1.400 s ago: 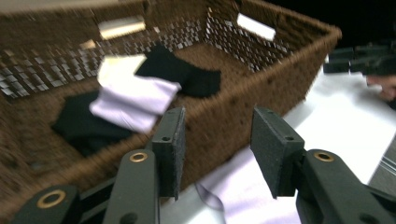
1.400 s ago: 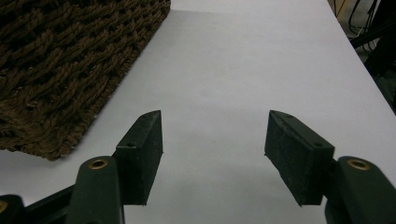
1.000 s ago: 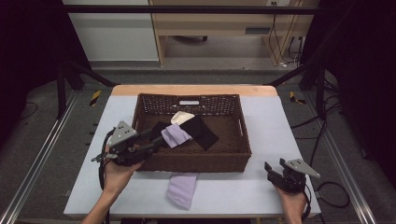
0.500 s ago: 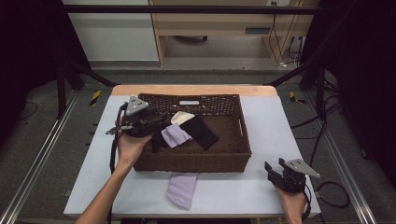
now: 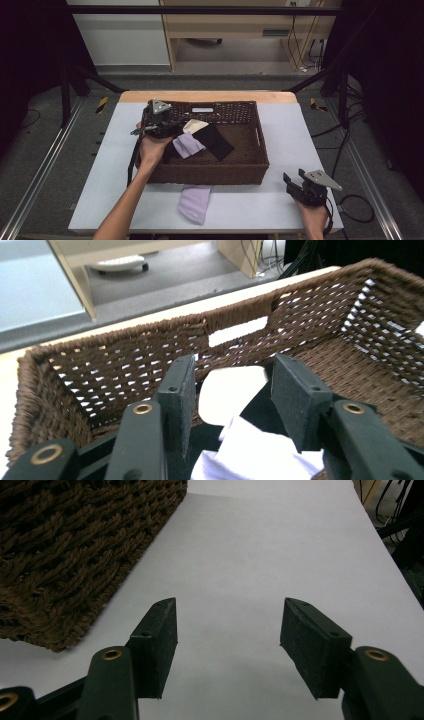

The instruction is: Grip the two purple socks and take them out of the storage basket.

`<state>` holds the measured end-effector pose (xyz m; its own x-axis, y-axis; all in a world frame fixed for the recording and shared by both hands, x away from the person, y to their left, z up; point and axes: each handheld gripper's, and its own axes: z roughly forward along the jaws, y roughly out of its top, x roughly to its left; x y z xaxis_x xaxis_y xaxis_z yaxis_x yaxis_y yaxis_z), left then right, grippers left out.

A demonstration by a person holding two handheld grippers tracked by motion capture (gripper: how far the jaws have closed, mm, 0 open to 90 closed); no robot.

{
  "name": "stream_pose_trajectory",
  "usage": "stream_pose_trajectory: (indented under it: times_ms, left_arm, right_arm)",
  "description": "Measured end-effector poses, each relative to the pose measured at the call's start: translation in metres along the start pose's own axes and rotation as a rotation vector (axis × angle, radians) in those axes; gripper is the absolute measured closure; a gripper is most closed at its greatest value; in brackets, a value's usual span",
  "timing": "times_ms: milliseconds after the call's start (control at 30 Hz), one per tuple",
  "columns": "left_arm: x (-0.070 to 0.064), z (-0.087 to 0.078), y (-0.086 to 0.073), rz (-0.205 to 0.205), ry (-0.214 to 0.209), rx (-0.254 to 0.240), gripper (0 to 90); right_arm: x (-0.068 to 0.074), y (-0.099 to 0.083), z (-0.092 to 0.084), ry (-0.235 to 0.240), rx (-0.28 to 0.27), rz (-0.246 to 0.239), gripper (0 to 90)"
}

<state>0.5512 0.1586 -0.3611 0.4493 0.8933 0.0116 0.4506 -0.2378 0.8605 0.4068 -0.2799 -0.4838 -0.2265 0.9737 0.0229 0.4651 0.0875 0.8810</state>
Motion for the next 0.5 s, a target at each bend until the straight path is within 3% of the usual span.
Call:
stream_pose_trajectory:
  times_ms: [100, 300, 500]
  left_arm:
    - [0.002, 0.006, -0.004, -0.013, -0.003, 0.019, 50.8]
    - [0.001, 0.016, -0.008, 0.004, 0.001, 0.074, 50.2]
    - [-0.001, 0.027, -0.015, 0.034, 0.019, 0.198, 46.5]
  right_arm:
    - [0.001, 0.0, 0.0, -0.001, 0.002, -0.003, 39.3]
    - [0.001, 0.0, 0.0, -0.002, 0.002, -0.005, 38.9]
    - [0.001, 0.0, 0.0, -0.002, 0.001, -0.006, 37.9]
